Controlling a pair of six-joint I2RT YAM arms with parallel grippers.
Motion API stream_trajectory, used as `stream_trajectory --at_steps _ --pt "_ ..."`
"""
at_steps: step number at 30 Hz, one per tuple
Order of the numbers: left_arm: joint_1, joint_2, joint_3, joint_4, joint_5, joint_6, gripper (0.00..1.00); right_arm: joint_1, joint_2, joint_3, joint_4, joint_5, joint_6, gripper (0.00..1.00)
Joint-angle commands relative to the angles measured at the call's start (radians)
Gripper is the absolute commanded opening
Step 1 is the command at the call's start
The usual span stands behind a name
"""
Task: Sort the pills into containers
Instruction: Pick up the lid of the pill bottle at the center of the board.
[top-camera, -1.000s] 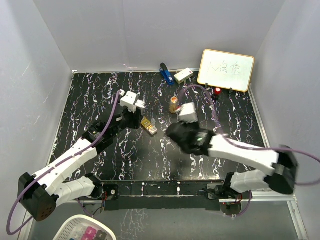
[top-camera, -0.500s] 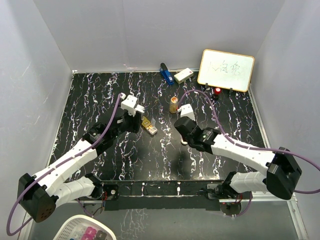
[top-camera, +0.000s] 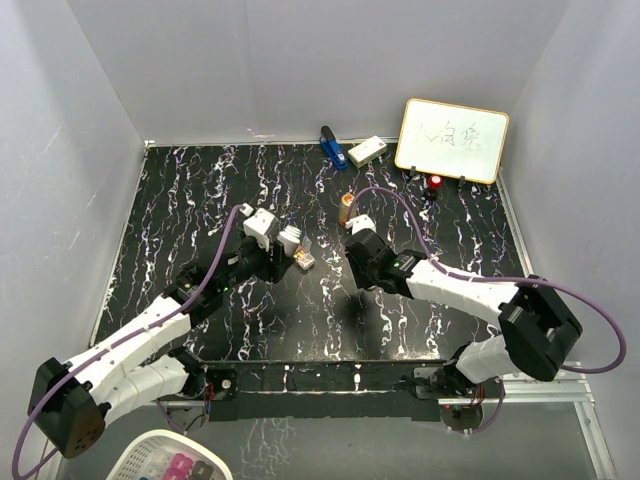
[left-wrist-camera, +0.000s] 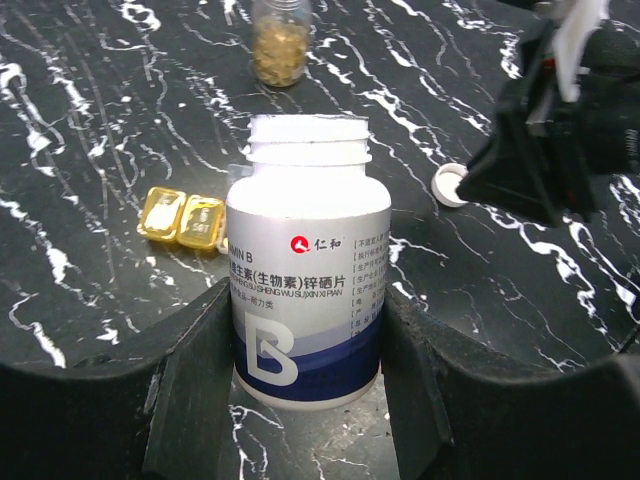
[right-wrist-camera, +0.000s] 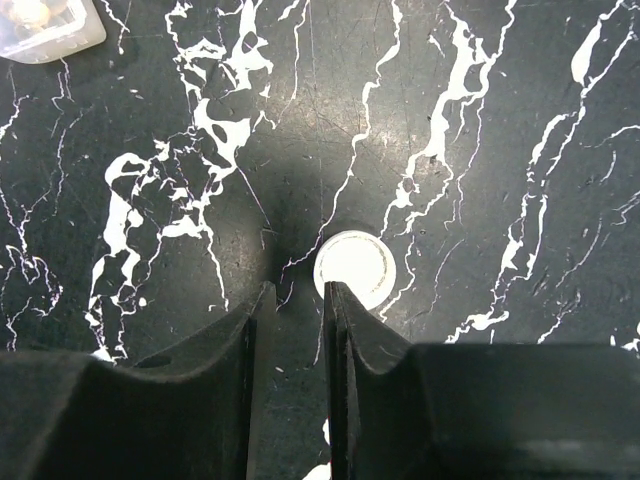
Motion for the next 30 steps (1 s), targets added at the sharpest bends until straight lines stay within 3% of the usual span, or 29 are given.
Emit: stream_trajectory --at_steps 1,9,21,30 --pt "-0.002 -0.015 -0.021 0.129 0.118 -0.005 0.00 -0.022 0.006 -0.011 0.073 -0.049 -0.016 0.25" --pt "-0.002 -0.029 -0.088 0.276 0.276 0.003 0.00 -0.039 0.039 -0.023 0.093 -0.047 -0.014 0.25" --pt "-0.002 -0.032 -0.144 0.392 0.387 0.000 0.00 -0.053 0.082 -0.033 0.106 -0.043 -0.012 0.25" --pt "-0.002 -0.023 -0.150 0.403 0.373 0.003 0.00 -0.055 0.107 -0.060 0.118 -0.063 0.014 0.23"
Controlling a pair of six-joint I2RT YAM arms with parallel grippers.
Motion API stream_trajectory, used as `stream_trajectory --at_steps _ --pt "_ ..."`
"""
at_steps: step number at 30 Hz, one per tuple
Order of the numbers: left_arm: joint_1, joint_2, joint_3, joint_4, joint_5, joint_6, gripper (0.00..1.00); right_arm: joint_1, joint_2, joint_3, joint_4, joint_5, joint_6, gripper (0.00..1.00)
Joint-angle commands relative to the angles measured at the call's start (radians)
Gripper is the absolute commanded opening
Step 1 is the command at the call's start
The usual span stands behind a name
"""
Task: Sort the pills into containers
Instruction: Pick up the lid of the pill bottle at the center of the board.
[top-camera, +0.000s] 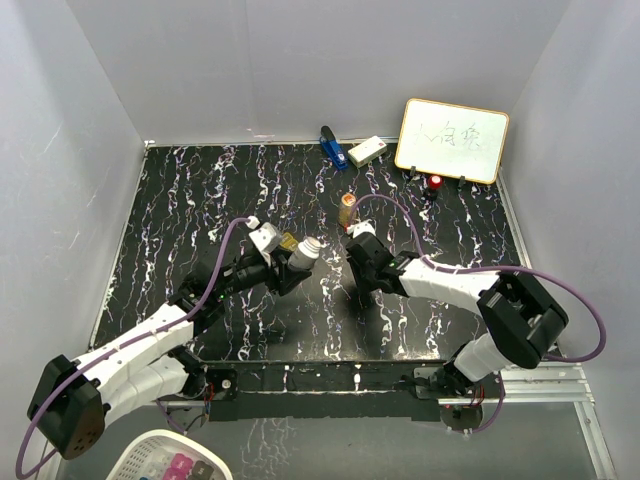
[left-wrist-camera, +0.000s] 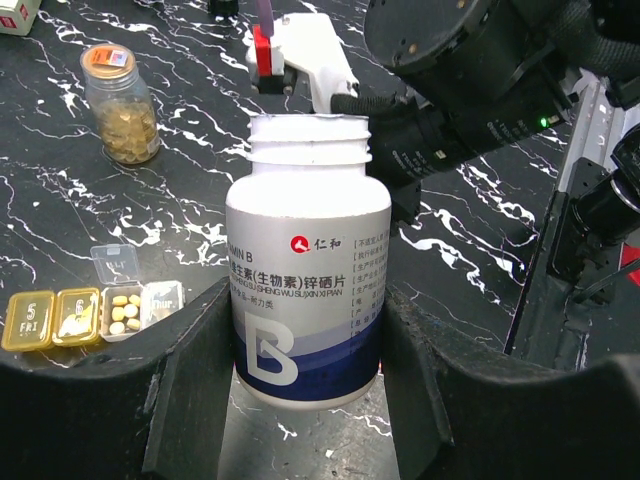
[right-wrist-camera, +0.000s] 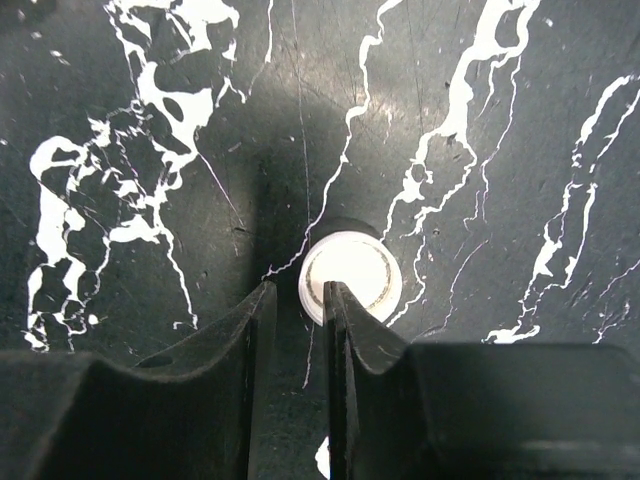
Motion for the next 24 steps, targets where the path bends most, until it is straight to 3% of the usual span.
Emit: stream_trajectory --at_steps 1,5,9,15,20,24 --pt "-0.001 -0.015 0.003 0.063 0.032 0.006 0.00 -0.004 0.011 -0.019 0.044 -0.001 0.016 0.22" --pt "-0.002 -0.019 -0.005 0.077 0.035 0.003 0.00 -0.004 0.022 -0.020 0.045 0.007 0.021 0.16" --pt "-0.002 -0.027 -0.017 0.096 0.044 0.005 0.00 -0.005 0.041 -0.010 0.047 0.002 0.020 0.00" --pt "-0.002 -0.037 -0.062 0.169 0.109 0.028 0.00 -0.006 -0.016 0.081 -0.004 0.029 0.009 0.00" --pt "-0.002 -0.076 -0.157 0.326 0.133 0.026 0.00 -0.009 -0.155 0.214 -0.047 0.059 0.008 0.00" --pt "-0.001 -0.080 -0.211 0.441 0.120 0.043 0.00 -0.016 -0.292 0.270 0.010 0.016 0.030 0.00"
